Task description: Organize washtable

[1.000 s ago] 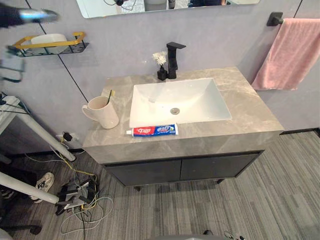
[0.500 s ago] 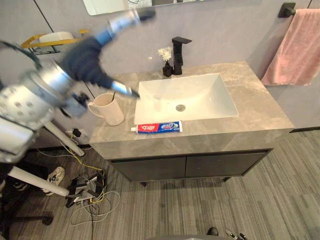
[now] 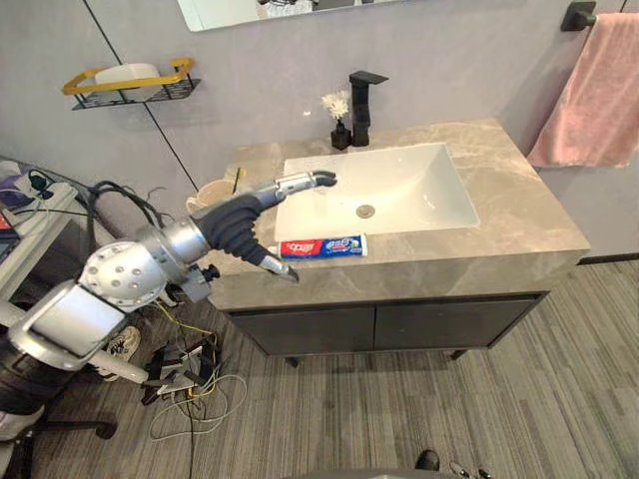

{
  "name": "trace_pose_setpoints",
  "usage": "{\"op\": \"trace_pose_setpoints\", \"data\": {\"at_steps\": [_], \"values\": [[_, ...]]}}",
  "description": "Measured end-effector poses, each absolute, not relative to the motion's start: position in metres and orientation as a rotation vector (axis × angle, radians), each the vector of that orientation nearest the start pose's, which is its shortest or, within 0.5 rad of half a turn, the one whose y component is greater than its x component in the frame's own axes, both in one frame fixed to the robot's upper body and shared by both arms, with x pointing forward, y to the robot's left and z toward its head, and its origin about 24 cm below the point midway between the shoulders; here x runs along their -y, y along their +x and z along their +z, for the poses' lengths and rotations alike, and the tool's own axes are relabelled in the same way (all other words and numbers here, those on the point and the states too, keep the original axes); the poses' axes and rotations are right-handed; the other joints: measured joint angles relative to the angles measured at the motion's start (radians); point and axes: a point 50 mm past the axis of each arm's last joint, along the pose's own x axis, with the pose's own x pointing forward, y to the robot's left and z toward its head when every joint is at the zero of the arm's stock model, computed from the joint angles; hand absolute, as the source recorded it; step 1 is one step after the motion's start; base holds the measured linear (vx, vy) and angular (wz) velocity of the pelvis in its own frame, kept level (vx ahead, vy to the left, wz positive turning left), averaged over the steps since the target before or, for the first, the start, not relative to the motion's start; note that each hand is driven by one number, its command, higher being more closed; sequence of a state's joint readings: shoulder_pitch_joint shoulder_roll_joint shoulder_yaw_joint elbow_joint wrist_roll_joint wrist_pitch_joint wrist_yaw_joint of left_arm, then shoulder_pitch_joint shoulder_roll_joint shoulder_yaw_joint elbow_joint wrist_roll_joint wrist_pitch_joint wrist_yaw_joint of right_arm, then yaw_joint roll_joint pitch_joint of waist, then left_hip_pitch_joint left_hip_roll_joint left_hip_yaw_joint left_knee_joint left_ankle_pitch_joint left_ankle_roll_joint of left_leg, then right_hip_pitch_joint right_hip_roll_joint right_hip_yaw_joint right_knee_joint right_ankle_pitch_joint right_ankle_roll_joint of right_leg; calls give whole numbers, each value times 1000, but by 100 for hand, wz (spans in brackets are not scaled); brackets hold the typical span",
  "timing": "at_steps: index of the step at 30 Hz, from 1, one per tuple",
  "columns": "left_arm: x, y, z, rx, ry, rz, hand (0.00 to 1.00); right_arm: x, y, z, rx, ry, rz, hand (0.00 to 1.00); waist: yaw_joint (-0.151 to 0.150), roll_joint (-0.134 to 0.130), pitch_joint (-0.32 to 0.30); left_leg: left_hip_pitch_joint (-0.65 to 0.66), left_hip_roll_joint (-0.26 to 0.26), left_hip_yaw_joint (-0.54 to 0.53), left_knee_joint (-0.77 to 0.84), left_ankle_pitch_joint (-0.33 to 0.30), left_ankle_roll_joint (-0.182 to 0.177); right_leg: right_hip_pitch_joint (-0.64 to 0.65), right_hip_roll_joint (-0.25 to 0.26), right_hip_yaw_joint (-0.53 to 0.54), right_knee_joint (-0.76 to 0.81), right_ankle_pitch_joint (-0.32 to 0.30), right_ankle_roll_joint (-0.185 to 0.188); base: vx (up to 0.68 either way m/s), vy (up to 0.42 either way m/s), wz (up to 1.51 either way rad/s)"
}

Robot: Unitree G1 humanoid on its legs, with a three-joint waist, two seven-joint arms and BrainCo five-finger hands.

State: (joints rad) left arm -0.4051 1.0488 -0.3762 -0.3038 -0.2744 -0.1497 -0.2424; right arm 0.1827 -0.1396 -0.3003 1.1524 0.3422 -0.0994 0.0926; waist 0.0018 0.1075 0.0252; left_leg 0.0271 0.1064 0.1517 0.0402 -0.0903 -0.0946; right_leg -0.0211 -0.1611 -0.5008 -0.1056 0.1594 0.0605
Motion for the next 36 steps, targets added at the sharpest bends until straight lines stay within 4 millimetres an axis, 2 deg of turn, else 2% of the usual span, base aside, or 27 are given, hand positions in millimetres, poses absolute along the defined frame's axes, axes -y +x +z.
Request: {"op": "trace_pose_setpoints", "data": {"at_steps": [4,7,9,12,17,21,27,36], "values": [[-155,275,191,439,845,-739,0,238,35,-164,-1097,353,-540,0,-17,2,14,0,0,2,2,0,0,-2,0,4,1,3,0,1,5,-1],[-143,287,193,468,864,-721,0,236,37,-165,-1107,350,-529,0,-24,4,27,0,-1,3,6,0,0,-3,0,6,4,3,0,0,0,0],[-139,293,194,469,889,-709,0,236,43,-164,-1096,345,-517,0,-41,5,40,0,-1,11,9,0,0,-4,0,10,4,6,0,18,17,-4],[-133,303,194,478,906,-683,0,237,47,-163,-1087,333,-503,0,-43,6,50,0,-1,19,9,-1,-1,-11,0,20,4,8,0,8,16,-9],[-129,316,192,456,930,-643,0,237,50,-162,-1074,327,-497,0,-46,6,59,2,-1,33,9,-1,-1,-17,1,33,4,12,-2,6,11,-8],[-129,324,181,407,950,-616,0,237,53,-162,-1068,321,-488,0,-49,3,72,4,-1,40,11,-1,0,-18,1,39,4,15,-5,-11,10,-3],[-133,329,174,365,994,-589,0,236,56,-160,-1058,315,-478,0,-57,3,79,5,0,41,12,-1,0,-18,1,41,4,16,-5,0,0,0],[-130,333,190,422,1093,-551,0,236,56,-160,-1057,307,-471,0,-51,1,86,5,-1,40,11,-1,0,-18,0,39,4,17,-4,0,0,0]]}}
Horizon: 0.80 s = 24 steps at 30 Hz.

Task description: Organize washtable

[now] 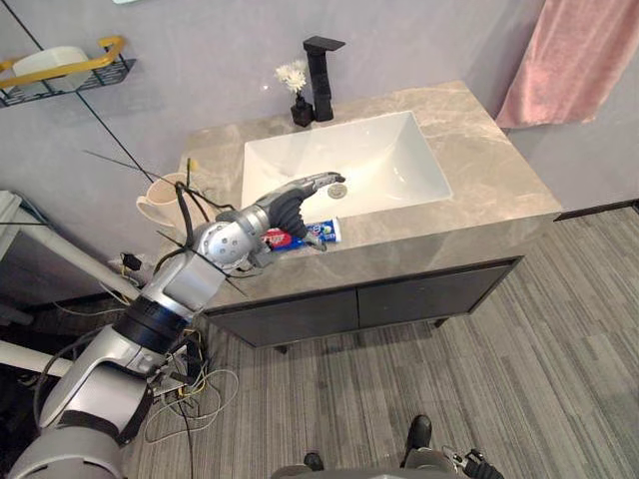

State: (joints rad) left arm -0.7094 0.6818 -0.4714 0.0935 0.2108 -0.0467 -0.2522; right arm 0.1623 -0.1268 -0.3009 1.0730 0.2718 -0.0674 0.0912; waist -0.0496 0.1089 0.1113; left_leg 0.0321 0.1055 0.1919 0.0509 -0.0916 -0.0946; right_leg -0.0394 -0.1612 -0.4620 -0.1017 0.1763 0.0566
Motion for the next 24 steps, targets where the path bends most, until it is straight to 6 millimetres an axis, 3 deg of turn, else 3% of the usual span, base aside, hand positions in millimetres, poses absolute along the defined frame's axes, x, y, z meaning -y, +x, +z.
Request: {"op": "trace_pose_setpoints", "data": {"at_steps": [15,24], "values": [[-139,340,188,403,1239,-456,0,236,56,-160,-1064,290,-458,0,8,0,3,3,0,0,-2,0,0,2,1,0,-4,0,0,0,0,-1],[-172,337,164,247,1294,-454,0,238,61,-158,-1044,275,-447,0,5,12,26,40,0,1,-18,-2,-1,16,4,4,-4,-6,7,14,8,-2]]}}
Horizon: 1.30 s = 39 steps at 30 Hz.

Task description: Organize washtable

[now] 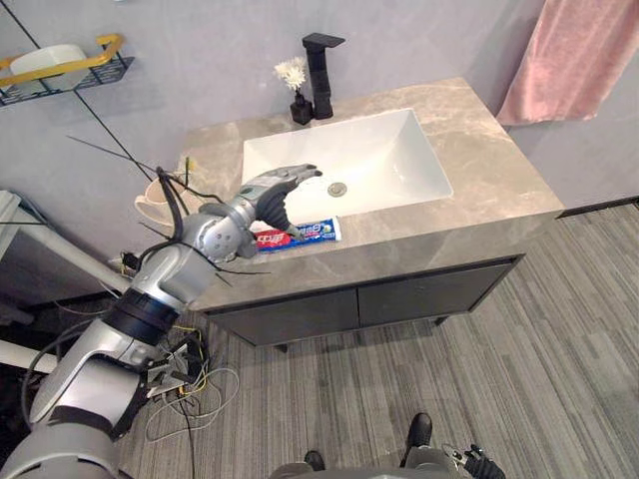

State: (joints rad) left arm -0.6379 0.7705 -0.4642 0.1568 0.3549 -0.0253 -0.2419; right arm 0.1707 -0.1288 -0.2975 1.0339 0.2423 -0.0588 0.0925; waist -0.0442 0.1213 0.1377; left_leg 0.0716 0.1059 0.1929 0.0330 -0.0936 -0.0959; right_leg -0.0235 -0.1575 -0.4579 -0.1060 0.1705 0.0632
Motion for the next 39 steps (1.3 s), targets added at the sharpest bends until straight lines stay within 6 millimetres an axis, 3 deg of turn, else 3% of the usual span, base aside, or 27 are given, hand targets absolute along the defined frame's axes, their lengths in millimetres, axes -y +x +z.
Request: {"op": "trace_pose_setpoints", "data": {"at_steps": [9,18,29,39], "values": [[-197,329,147,126,1299,-470,0,238,59,-158,-1048,273,-446,0,4,0,0,8,-1,0,-2,-4,2,9,-1,-3,0,-1,2,8,5,0],[-203,322,132,64,1267,-504,0,238,59,-158,-1056,253,-423,0,5,0,1,12,0,-2,-12,-5,3,16,0,-4,0,-7,6,-3,1,0],[-213,324,142,71,1279,-455,0,238,59,-158,-1053,258,-412,0,4,0,1,14,-2,2,-19,-6,3,6,1,-2,0,-8,8,32,15,-1],[-209,329,156,132,1274,-416,0,237,59,-158,-1051,262,-411,0,4,-3,3,3,-2,1,-12,-9,8,6,-2,0,0,-8,8,0,0,0]]}}
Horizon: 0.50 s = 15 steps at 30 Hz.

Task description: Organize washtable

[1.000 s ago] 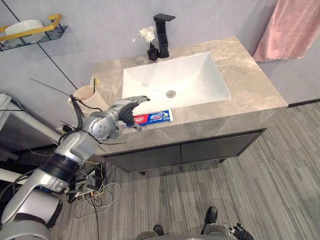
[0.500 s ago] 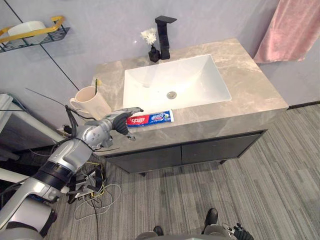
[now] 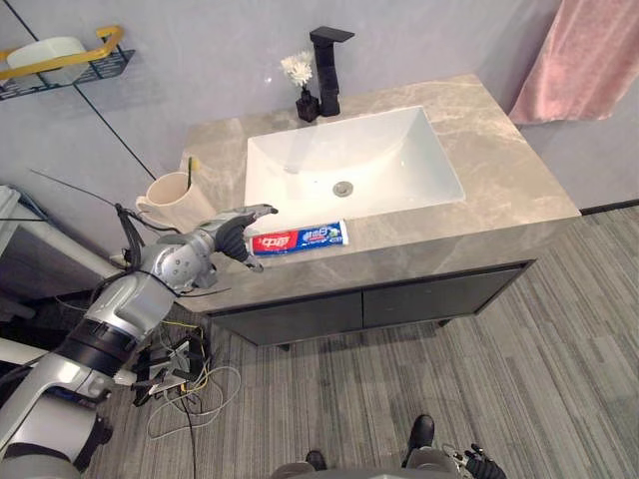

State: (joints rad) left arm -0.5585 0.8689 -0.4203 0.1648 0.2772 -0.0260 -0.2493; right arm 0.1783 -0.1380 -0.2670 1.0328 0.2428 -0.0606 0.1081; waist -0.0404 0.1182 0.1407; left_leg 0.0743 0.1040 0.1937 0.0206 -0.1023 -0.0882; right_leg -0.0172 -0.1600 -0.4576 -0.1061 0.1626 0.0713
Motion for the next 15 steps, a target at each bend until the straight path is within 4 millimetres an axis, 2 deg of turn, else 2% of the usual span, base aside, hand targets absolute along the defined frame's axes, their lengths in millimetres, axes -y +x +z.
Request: {"op": "trace_pose_setpoints", "data": {"at_steps": [4,6,15], "values": [[-205,331,160,161,1265,-404,0,237,59,-158,-1051,264,-410,0,-2,-1,1,-18,1,0,13,0,0,-12,0,0,1,2,-1,0,0,0],[-195,334,165,196,1243,-410,0,237,60,-158,-1050,266,-411,0,0,-3,2,-15,-1,0,13,0,0,-13,-1,-1,1,3,-1,19,9,0],[-193,336,169,210,1240,-406,0,234,59,-158,-1051,276,-415,0,-3,-8,6,-16,-1,2,16,0,0,-9,-3,2,0,6,-3,-15,0,0]]}}
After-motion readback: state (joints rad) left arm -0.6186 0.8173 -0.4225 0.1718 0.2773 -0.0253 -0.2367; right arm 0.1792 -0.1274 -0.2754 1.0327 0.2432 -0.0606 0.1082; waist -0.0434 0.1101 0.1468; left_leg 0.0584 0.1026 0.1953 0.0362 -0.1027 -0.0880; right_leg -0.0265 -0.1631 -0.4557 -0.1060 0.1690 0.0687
